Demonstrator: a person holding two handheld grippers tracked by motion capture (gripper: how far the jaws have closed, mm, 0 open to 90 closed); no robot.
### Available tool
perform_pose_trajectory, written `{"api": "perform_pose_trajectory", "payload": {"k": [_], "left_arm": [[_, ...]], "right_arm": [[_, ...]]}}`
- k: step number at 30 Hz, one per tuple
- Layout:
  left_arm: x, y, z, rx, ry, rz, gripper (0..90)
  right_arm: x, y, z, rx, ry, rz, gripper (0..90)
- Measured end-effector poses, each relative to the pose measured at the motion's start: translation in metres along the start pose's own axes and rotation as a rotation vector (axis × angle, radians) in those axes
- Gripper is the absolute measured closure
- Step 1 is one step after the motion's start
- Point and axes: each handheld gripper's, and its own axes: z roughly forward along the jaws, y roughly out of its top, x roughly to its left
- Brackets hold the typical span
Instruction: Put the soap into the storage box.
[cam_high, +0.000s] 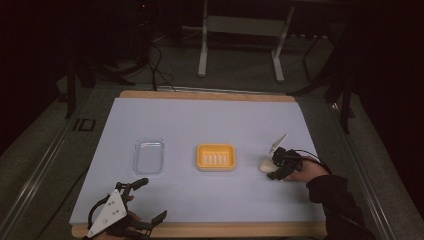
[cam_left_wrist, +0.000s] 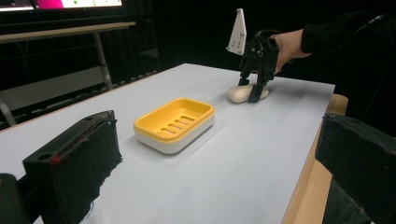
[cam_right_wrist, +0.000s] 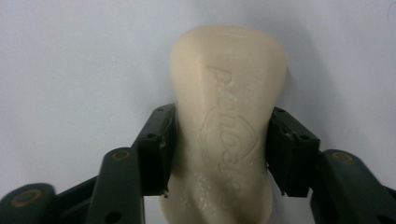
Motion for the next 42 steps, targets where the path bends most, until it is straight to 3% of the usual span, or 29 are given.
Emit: {"api": "perform_pose_trajectory", "payload": {"k": [8, 15, 28, 30, 42], "left_arm": [[0.000, 0.000, 0.000, -0.004, 0.002, -0.004, 0.1], [0.000, 0.000, 0.000, -0.001, 0.002, -0.001, 0.1], [0.000, 0.000, 0.000, 0.001, -0.002, 0.000, 0.1], [0.000, 0.000, 0.000, 0.000, -0.002, -0.002, 0.1], [0.000, 0.000, 0.001, 0.002, -0.006, -0.003, 0.1]], "right_arm": [[0.002, 0.005, -0.001, 0.040, -0.008, 0.028, 49.6], [-0.001, 0.005, -0.012, 0.011, 0.021, 0.022, 49.7], [0.002, 0.013, -0.030, 0.006, 0.019, -0.072, 49.6], [0.003, 0.015, -0.032, 0.000, 0.014, -0.107, 49.6], [0.008, 0.026, -0.049, 0.006, 0.024, -0.176, 49.6]]}}
